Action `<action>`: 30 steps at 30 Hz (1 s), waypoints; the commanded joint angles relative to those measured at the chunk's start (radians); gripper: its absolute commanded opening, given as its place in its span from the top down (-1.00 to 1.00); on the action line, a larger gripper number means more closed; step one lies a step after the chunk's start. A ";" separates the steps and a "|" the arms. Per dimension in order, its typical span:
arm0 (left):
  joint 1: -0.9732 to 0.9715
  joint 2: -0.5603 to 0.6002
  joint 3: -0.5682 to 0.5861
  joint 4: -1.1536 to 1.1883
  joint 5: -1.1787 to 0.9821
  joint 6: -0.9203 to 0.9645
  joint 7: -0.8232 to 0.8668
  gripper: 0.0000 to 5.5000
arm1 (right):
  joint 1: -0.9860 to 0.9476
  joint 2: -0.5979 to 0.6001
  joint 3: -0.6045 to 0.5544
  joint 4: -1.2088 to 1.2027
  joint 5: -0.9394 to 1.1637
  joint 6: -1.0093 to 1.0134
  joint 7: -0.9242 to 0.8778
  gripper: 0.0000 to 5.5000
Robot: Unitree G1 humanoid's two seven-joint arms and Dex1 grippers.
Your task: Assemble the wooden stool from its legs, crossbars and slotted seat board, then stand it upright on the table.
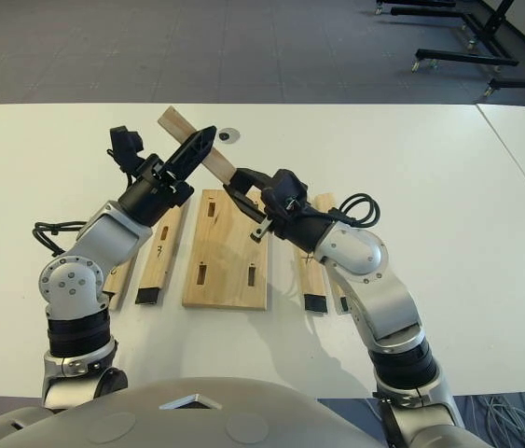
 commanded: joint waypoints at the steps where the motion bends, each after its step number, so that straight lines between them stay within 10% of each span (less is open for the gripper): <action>1: -0.015 -0.002 -0.002 -0.001 -0.013 -0.004 -0.008 0.85 | -0.007 -0.002 0.007 -0.003 0.003 0.028 0.001 0.53; 9: -0.023 0.009 0.012 -0.002 -0.022 -0.009 -0.037 0.85 | 0.014 -0.035 -0.055 0.005 0.036 0.041 0.022 0.53; 30: 0.186 0.158 0.068 -0.070 0.519 -0.314 -0.028 0.86 | 0.047 -0.059 -0.395 -0.016 0.328 0.147 -0.058 -0.89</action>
